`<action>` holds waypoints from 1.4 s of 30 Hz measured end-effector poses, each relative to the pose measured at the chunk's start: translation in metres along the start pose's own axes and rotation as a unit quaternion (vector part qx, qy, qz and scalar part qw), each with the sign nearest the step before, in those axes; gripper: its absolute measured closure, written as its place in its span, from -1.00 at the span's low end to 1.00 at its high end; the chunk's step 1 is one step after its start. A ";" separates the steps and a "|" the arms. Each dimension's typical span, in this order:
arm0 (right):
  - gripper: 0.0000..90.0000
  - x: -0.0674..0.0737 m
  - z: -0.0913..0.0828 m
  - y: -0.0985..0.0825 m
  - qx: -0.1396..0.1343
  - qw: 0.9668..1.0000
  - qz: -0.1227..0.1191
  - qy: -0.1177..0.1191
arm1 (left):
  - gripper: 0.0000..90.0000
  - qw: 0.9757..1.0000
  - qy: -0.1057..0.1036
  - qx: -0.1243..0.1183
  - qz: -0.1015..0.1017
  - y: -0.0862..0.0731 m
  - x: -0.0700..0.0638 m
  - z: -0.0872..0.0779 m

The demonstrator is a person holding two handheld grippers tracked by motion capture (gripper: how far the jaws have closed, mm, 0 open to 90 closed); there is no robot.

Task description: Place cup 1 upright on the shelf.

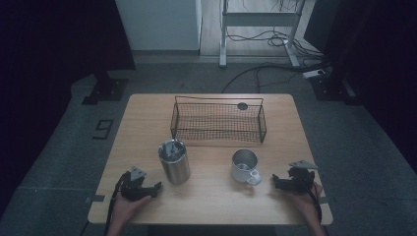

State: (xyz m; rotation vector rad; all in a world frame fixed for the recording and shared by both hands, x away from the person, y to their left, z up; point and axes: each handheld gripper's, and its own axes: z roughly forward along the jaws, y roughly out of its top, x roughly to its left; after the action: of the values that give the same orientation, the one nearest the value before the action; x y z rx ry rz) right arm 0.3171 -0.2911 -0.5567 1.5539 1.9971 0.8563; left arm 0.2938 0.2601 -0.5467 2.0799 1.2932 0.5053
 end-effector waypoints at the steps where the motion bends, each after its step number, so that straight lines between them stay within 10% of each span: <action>1: -0.99 0.000 0.000 0.000 0.000 1.000 0.001 -0.001 | -0.71 1.000 0.000 0.000 0.000 0.000 0.000 0.000; 42: -0.94 -0.004 0.000 0.000 -0.004 1.000 0.006 -0.005 | -0.68 0.994 -0.037 -0.105 0.000 0.026 -0.013 -0.063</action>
State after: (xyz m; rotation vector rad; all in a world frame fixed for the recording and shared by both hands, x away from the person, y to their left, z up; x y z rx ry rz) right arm 0.3179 -0.2952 -0.5564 1.5648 1.9769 0.8576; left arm 0.2661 0.2593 -0.4825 1.9057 1.1462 0.5363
